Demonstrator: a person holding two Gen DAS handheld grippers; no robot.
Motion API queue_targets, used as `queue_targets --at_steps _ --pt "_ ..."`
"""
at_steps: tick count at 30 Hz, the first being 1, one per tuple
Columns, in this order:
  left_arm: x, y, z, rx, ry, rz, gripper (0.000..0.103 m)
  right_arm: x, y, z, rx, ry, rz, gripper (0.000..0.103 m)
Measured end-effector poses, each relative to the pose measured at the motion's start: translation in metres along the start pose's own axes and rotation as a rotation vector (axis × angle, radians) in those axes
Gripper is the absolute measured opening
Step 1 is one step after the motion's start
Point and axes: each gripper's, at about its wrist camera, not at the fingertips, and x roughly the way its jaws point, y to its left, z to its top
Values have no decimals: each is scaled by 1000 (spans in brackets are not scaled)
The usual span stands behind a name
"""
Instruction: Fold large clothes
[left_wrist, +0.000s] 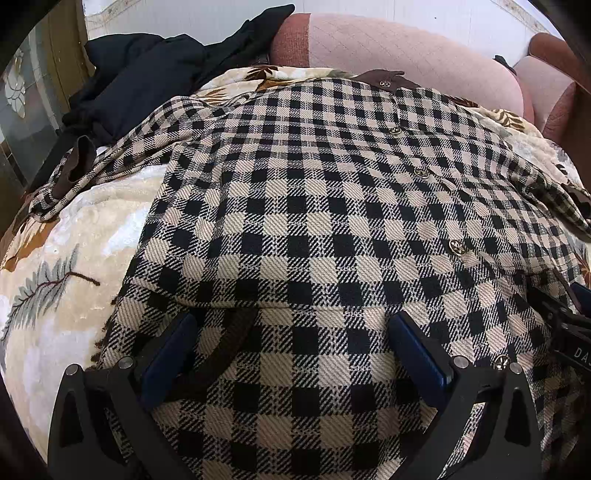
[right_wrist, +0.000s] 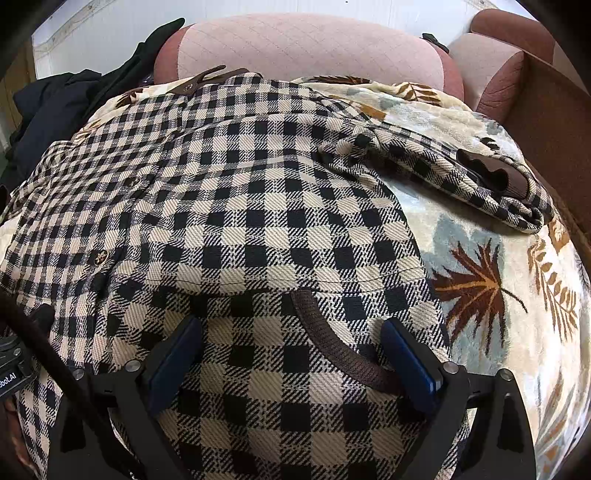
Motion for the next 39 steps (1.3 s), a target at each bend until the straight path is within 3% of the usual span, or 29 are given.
queue_targets --at_steps 6,10,39 --pt "0 0 0 0 -1 1 103 0 -1 0 2 12 1 102" --pt "0 0 0 0 -1 -1 103 -2 -9 -8 -5 -31 54 103" --pt "-6 -1 2 0 -1 -1 103 -4 -6 -6 -8 -31 48 103"
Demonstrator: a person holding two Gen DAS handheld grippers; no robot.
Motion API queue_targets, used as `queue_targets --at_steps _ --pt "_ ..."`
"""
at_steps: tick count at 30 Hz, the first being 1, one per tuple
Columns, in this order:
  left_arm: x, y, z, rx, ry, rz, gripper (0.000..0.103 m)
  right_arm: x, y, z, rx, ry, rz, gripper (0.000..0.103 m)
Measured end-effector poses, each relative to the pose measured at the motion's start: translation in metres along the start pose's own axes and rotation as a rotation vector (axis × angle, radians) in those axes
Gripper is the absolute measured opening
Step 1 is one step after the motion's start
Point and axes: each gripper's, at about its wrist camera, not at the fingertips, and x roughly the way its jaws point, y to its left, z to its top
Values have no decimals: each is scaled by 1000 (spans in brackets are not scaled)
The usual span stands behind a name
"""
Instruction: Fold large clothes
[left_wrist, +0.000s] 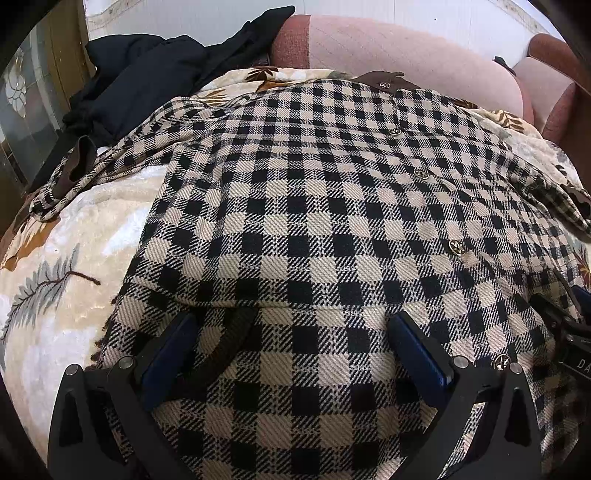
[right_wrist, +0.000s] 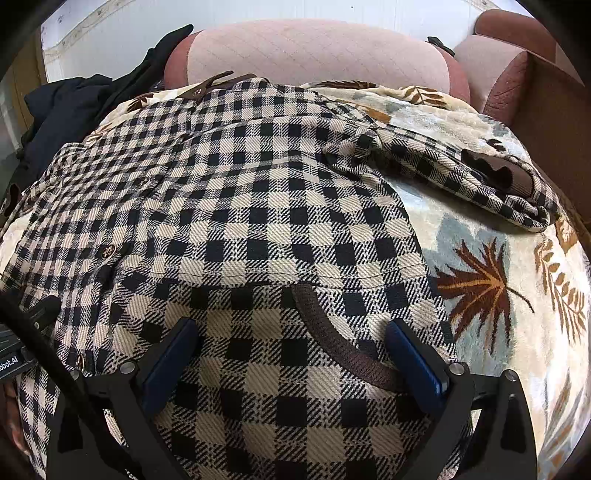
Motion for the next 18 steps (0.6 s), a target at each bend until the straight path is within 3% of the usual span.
queue_targets --at_steps 18 --pt "0 0 -1 0 -1 1 103 1 1 0 -1 -1 -2 103"
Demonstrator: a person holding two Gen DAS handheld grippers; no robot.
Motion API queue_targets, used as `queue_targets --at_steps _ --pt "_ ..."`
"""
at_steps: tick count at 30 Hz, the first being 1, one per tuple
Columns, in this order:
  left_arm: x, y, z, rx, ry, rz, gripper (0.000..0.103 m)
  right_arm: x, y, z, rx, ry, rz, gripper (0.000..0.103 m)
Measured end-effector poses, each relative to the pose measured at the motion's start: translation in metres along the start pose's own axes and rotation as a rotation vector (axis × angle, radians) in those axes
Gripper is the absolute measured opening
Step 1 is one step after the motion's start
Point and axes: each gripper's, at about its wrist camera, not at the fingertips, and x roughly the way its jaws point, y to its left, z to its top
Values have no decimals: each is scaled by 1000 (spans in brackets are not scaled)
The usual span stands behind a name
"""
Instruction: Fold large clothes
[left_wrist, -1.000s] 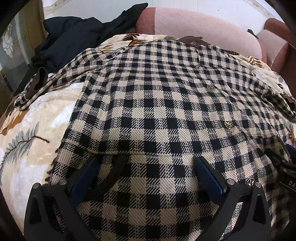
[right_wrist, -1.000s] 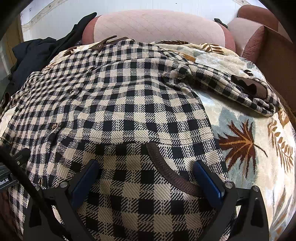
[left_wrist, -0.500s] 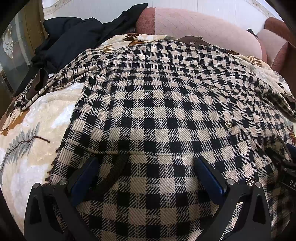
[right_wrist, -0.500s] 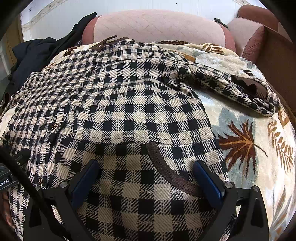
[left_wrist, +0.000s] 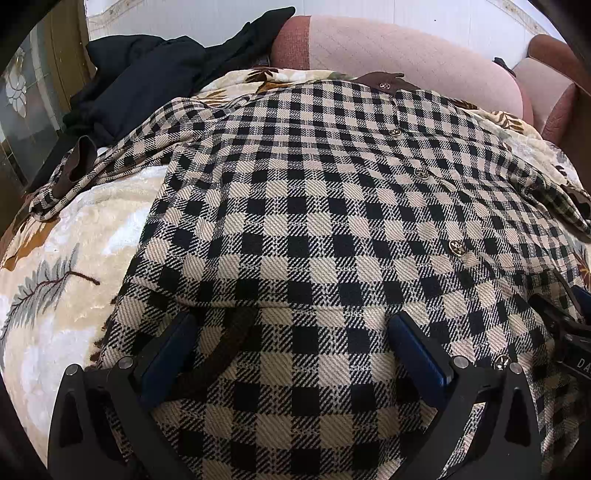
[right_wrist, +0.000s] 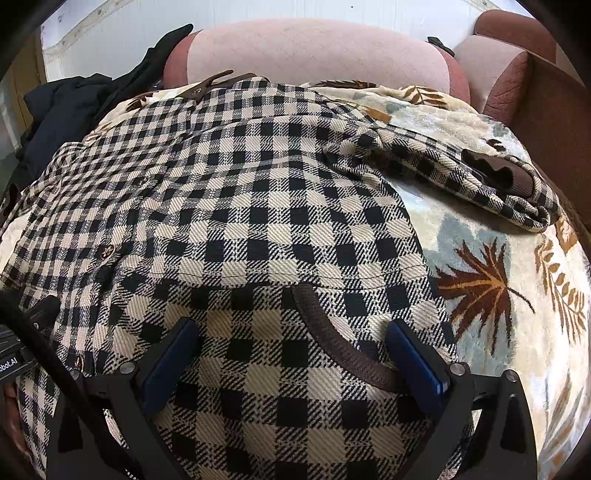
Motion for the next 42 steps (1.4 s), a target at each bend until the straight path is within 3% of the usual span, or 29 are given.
queue_targets --at_steps 15,20,24,42 --pt "0 0 -1 0 -2 1 103 0 -4 1 16 10 39 103" --pt "-1 1 -1 1 -2 2 103 1 -8 5 19 73 85 103" --pt "-1 1 -1 -1 0 3 103 2 -3 4 16 107 68 103" --pt "3 6 4 -8 -1 -5 103 -8 2 -7 26 85 22 103"
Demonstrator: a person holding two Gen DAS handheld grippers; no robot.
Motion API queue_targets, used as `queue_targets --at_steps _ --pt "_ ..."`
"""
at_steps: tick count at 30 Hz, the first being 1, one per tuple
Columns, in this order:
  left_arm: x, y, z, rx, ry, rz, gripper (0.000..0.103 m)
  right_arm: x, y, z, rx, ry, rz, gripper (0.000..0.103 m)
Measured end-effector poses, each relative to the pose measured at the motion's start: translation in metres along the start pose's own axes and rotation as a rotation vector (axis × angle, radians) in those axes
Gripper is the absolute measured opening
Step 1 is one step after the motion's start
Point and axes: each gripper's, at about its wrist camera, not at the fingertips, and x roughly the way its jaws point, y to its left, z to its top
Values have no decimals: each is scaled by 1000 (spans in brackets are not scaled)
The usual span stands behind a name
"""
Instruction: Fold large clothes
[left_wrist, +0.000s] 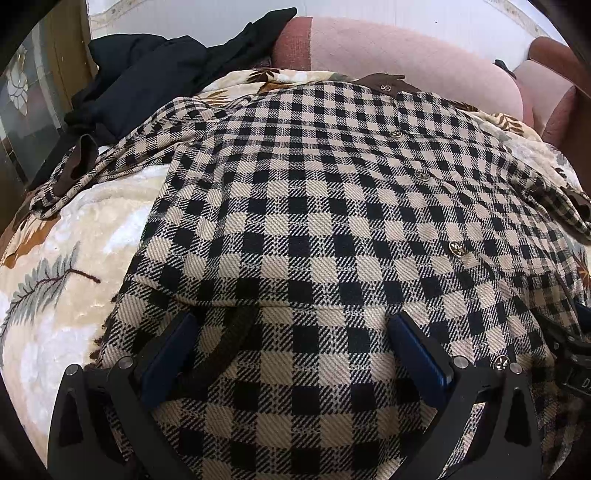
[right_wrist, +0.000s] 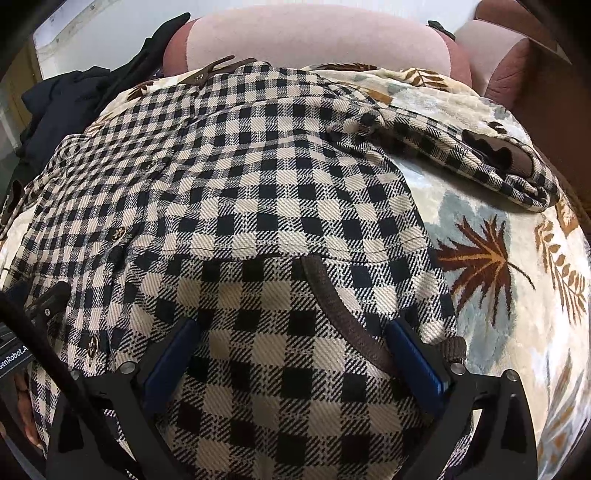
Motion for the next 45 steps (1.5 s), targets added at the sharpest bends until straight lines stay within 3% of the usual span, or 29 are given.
queue_targets --at_steps 17,23,43,45 --pt "0 -1 -1 -2 6 0 103 -4 3 -3 6 -35 -25 103" --pt "-17 -1 -9 -13 -35 -29 103 -16 8 -9 -9 -85 -93 95" --pt "-66 -1 -22 13 -143 -64 103 -33 16 -21 -70 -129 -157 93" --pt "-70 1 -23 7 -142 -70 103 -39 13 -22 -55 -144 -143 88"
